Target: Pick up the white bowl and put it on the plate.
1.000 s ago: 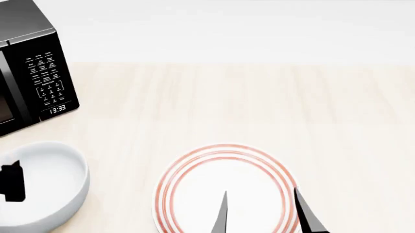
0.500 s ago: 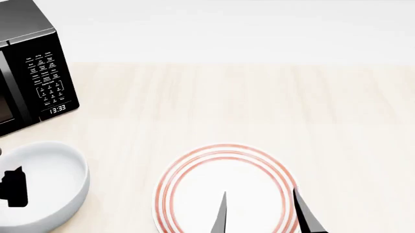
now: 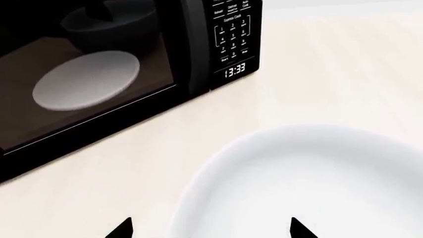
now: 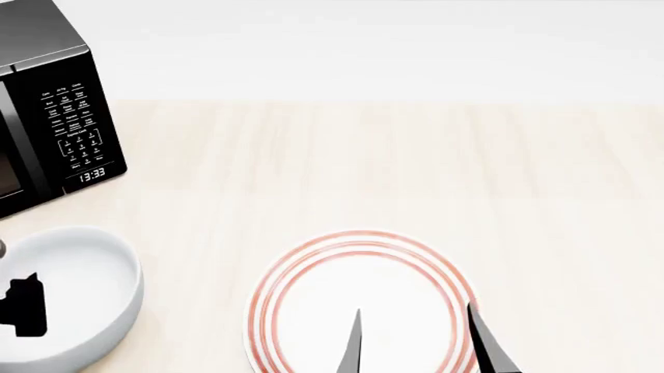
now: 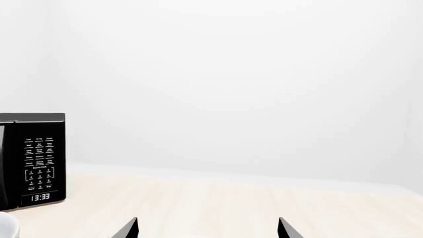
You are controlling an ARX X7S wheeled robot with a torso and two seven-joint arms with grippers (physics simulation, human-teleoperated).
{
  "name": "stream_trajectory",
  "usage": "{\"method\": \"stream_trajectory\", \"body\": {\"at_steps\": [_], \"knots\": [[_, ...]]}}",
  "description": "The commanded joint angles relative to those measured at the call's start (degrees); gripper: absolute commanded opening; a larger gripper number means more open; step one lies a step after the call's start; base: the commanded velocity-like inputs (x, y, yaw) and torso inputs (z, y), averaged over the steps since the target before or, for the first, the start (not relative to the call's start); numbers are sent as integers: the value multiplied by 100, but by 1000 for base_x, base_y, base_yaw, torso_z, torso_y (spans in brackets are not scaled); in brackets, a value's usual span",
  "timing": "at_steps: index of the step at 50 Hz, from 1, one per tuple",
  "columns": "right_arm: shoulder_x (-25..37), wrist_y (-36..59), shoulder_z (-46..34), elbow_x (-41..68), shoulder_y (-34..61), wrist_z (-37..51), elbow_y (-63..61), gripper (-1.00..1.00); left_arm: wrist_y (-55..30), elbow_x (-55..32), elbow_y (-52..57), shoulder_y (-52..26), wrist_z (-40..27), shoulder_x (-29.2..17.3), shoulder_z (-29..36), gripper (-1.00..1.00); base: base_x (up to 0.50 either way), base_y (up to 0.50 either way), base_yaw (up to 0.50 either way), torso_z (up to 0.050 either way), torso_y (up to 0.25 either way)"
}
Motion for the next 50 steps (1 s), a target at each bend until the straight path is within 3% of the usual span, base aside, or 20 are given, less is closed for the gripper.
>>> {"method": "stream_trajectory", "body": {"at_steps": [1,28,29,50], "knots": [[-100,-1,110,-148,-14,-99,27,100,75,25,-279,-95,138,146,-164,100,0,0,0,0,0],[-61,-27,51,-131,1,-61,47,100,387,85,-809,-240,84,144,-145,100,0,0,0,0,0],[-59,-28,47,-133,0,-60,50,100,398,92,-828,-242,71,145,-144,-100,0,0,0,0,0],[-30,-26,11,-122,17,-17,60,100,486,7,-882,-221,40,144,-247,-100,0,0,0,0,0]]}}
